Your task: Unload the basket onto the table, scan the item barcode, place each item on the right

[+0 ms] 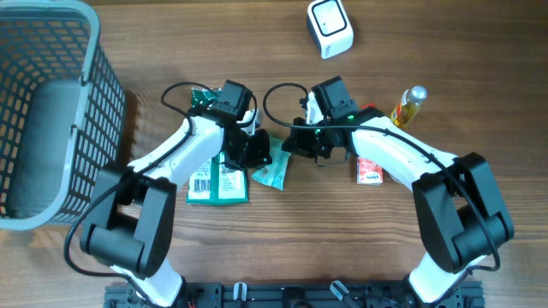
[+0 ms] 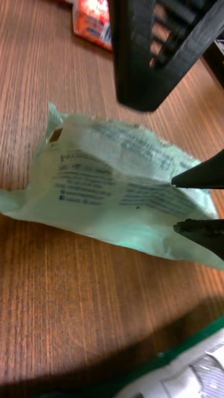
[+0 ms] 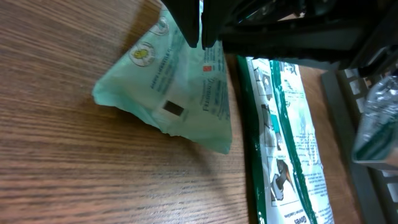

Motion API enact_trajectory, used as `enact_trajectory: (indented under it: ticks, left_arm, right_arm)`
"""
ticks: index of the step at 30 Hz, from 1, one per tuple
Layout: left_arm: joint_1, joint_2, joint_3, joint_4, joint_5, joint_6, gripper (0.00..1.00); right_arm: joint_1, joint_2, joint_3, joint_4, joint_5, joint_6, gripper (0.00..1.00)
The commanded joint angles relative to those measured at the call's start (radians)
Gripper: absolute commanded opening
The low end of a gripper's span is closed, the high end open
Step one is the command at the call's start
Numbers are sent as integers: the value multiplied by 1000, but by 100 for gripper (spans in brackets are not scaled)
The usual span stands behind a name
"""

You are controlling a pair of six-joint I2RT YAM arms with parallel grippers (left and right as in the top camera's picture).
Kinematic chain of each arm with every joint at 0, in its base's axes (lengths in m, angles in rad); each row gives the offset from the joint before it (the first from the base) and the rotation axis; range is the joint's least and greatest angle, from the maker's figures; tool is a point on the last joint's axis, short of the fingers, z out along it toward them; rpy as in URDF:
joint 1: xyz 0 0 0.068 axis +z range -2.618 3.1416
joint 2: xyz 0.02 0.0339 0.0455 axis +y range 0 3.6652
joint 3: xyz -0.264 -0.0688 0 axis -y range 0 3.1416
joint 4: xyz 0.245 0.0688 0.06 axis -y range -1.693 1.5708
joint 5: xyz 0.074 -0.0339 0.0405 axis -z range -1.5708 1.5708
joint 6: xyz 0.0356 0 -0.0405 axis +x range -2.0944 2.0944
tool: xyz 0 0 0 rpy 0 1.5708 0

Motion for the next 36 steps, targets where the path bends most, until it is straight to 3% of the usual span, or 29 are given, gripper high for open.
enact_trajectory:
  ticks: [1, 9, 21, 29, 36]
  left_arm:
    - [0, 23, 13, 5, 14, 1, 4]
    - [-3, 28, 13, 8, -68, 1, 4]
    - [-12, 66, -60, 37, -349, -87, 4]
    - [26, -137, 62, -83, -294, -77, 4]
    - [68, -154, 63, -130, -16, 84, 4]
  right_arm:
    - [8, 31, -6, 18, 28, -5, 4]
    - [42, 106, -6, 43, 121, 25, 4]
    - [42, 169, -6, 26, 180, 49, 4]
    - [42, 168, -5, 27, 165, 49, 4]
    - [2, 53, 50, 58, -116, -61, 4]
